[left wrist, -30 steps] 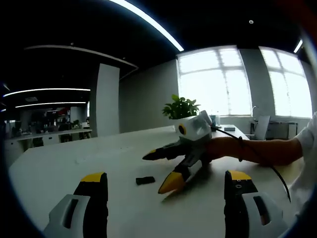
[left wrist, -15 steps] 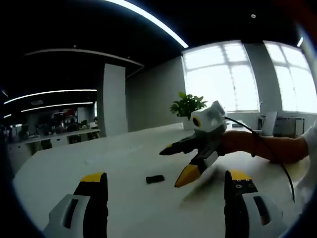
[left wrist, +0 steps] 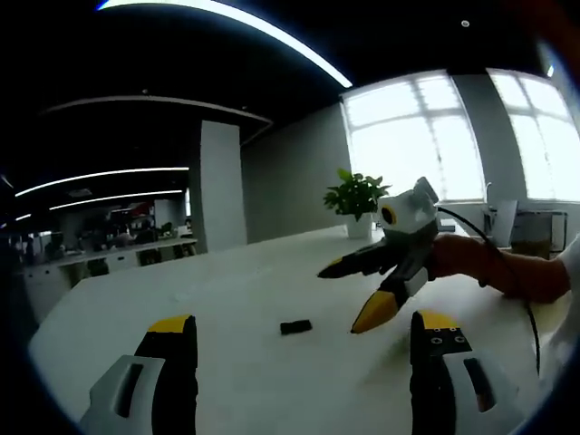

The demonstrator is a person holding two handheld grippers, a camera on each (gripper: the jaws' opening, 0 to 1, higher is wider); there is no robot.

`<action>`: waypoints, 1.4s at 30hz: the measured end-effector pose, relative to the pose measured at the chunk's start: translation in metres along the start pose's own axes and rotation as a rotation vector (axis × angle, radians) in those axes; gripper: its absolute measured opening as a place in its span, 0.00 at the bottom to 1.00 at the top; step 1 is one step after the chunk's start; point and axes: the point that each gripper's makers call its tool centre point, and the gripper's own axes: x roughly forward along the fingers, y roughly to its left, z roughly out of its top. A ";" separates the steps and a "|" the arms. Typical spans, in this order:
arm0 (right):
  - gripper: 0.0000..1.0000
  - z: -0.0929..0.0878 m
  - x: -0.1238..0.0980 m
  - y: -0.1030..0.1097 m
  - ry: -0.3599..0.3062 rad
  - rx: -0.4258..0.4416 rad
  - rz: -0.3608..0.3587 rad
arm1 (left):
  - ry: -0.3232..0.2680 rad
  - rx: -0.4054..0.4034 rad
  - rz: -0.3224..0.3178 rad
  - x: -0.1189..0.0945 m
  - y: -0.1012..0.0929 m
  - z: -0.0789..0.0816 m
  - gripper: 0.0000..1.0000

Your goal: Snap the two parts of the plastic buckle together until the buckle closes and remains connected.

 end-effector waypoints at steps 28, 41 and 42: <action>1.00 0.006 -0.056 0.015 -0.107 -0.011 -0.074 | 0.009 0.013 0.067 -0.041 -0.003 -0.009 0.99; 1.00 -0.002 -0.092 0.038 -0.119 -0.024 -0.111 | 0.038 -0.044 0.120 -0.066 -0.010 -0.016 0.99; 0.99 -0.003 -0.096 0.039 -0.124 -0.027 -0.118 | 0.039 -0.036 0.129 -0.068 -0.010 -0.017 0.99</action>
